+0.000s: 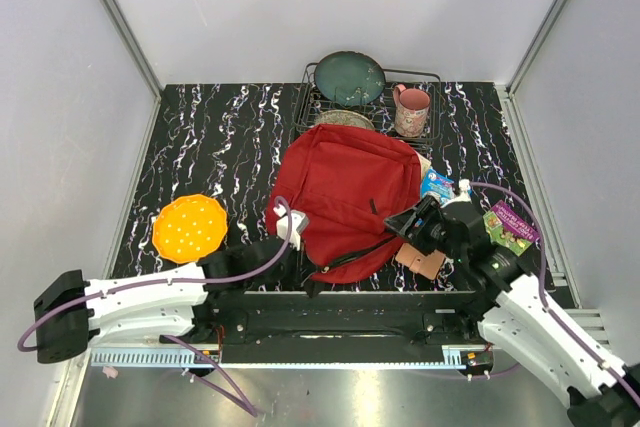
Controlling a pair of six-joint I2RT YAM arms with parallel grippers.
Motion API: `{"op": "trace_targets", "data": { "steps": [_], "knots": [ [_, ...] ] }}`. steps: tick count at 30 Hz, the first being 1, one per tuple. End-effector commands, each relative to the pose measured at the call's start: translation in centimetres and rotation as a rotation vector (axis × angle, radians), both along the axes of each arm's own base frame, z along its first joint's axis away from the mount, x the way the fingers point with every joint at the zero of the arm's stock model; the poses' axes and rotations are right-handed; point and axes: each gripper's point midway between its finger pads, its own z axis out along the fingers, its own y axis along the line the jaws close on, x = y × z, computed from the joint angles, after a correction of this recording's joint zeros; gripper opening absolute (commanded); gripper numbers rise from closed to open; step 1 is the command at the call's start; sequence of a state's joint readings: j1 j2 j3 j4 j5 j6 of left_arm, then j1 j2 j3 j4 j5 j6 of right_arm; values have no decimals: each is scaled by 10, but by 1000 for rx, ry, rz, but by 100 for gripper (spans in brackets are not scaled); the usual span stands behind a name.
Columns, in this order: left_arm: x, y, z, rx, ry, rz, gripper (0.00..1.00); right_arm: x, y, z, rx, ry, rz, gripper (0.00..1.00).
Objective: Pack the student bag
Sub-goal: Unzip the student bag at the center of the board.
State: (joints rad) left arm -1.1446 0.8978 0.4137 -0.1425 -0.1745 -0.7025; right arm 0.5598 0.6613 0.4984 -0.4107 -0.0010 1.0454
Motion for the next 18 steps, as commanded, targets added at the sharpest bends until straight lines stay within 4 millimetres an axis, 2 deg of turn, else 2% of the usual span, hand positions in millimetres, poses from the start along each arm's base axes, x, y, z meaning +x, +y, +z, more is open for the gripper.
{"op": "trace_targets", "data": {
  "steps": [1, 6, 7, 9, 11, 18],
  "knots": [
    [9, -31, 43, -120, -91, -55, 0, -19, 24, 33, 215, 4, 93, 65],
    [11, -41, 55, -136, -116, -84, 0, -34, 45, 8, 230, 170, 156, 68],
    [11, -42, 56, -135, -118, -88, 0, -36, 49, 7, 229, 173, 166, 75],
    [12, -45, 55, -125, -116, -95, 0, -44, 58, 5, 209, 195, 183, 79],
    [12, -47, 50, -106, -111, -101, 0, -49, 64, 5, 177, 212, 193, 91],
    [15, -57, 55, -115, -117, -110, 0, -57, 72, -9, 190, 274, 162, 91]
  ]
}}
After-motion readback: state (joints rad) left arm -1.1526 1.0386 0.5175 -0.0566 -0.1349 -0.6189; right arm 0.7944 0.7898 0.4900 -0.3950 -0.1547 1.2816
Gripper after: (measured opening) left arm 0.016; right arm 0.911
